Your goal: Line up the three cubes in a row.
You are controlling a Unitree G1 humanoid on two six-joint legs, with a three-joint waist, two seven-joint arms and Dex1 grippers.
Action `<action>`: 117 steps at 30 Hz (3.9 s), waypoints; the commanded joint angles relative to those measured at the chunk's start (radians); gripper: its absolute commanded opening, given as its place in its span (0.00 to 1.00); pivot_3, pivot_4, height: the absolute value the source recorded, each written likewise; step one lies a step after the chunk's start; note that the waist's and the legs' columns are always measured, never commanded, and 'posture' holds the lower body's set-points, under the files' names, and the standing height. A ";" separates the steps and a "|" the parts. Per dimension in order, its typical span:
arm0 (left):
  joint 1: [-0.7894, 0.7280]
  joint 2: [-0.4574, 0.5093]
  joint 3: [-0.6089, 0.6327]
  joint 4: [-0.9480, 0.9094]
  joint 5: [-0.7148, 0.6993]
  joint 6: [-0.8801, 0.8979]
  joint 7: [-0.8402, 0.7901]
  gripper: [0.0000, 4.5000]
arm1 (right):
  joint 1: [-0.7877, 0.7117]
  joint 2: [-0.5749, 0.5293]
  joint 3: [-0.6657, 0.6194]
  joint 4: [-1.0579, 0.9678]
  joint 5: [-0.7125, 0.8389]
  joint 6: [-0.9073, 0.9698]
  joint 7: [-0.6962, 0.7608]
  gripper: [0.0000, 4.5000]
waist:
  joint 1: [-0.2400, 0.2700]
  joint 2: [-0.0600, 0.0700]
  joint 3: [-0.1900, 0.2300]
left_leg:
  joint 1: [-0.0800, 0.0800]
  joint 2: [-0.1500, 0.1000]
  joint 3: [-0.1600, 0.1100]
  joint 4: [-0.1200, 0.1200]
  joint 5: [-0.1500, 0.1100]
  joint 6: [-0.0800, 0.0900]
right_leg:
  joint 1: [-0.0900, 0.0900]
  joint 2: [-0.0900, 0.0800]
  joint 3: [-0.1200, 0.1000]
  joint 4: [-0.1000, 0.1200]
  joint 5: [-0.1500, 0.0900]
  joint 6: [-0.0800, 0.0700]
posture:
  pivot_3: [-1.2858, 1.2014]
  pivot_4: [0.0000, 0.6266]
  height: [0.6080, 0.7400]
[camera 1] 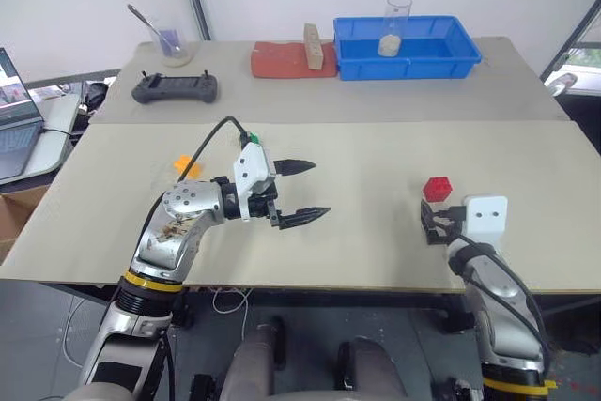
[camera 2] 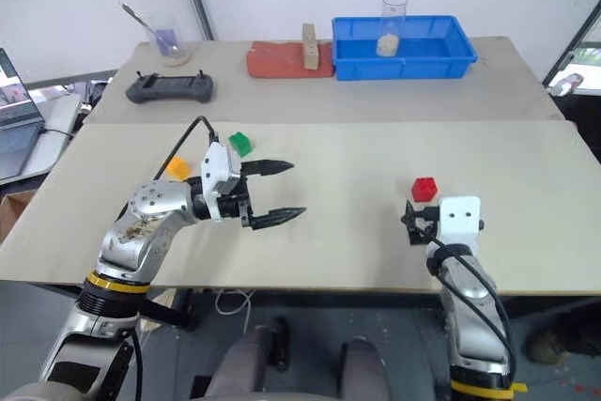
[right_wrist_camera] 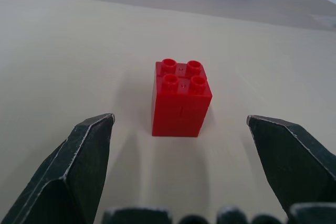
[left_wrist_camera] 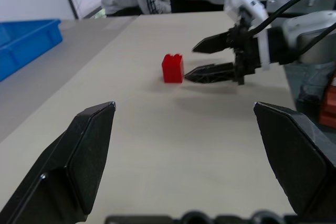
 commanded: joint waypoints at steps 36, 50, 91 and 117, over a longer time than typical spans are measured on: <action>0.077 0.038 0.040 -0.059 -0.020 0.041 0.053 1.00 | -0.223 -0.144 0.007 0.291 0.096 -0.162 0.262 0.32 | -0.017 -0.002 0.003 | -0.023 -0.013 0.014 0.031 -0.009 0.070 | -0.009 0.003 0.034 -0.027 0.023 0.031 | 0.52 0.24 1.00; 0.345 0.177 0.126 -0.157 -0.038 -0.020 -0.006 1.00 | -0.283 -0.414 0.206 0.325 0.245 -0.249 1.002 0.32 | -0.012 -0.004 0.005 | -0.023 -0.006 0.018 0.030 -0.011 0.072 | -0.013 0.000 0.036 -0.032 0.023 0.030 | 0.52 0.24 1.00; 0.100 -0.219 0.189 0.297 0.239 -0.213 0.667 1.00 | -0.199 -0.277 0.061 -0.408 0.427 0.382 0.329 0.99 | 0.005 -0.020 0.008 | -0.027 -0.001 0.040 0.032 -0.014 0.076 | -0.024 -0.018 0.025 -0.044 0.044 0.038 | 0.52 0.24 1.00; -0.270 -0.269 0.228 0.903 0.346 -0.464 0.940 1.00 | -0.251 -0.250 0.102 -0.497 0.402 0.479 0.212 0.99 | 0.004 -0.021 0.008 | -0.049 0.000 0.044 0.048 -0.015 0.080 | -0.039 -0.011 0.021 -0.044 0.061 0.051 | 0.52 0.24 1.00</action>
